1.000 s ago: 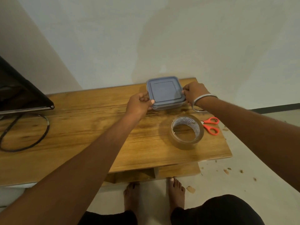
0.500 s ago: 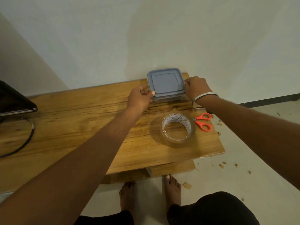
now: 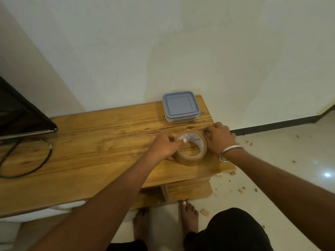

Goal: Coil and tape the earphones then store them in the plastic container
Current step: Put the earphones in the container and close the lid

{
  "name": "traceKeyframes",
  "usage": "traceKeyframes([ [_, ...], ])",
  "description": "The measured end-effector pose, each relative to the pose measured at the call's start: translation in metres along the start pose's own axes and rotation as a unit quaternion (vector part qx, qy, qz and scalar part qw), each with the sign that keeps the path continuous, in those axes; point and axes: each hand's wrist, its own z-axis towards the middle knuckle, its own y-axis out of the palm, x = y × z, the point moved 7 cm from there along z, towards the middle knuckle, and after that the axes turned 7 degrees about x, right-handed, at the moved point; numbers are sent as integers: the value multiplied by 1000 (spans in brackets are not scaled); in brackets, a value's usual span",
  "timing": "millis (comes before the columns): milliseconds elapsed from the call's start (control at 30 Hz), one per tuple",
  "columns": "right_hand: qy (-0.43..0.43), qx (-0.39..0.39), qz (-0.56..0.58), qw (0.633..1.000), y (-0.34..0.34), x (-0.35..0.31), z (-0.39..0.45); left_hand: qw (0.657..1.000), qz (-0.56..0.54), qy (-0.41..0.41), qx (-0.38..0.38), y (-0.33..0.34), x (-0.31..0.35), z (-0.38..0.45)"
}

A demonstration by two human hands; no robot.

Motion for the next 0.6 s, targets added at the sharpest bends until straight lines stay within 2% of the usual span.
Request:
traceKeyframes([
  [133,-10,-18,10,1000,2,-2,-17,999,23,7,42,0,-3,-5],
  [300,-10,2,65,998,7,-15,-25,996,12,-12,82,-20,-14,-5],
  [600,-45,-9,132,990,32,-80,-38,989,-16,-32,143,-89,-45,-8],
])
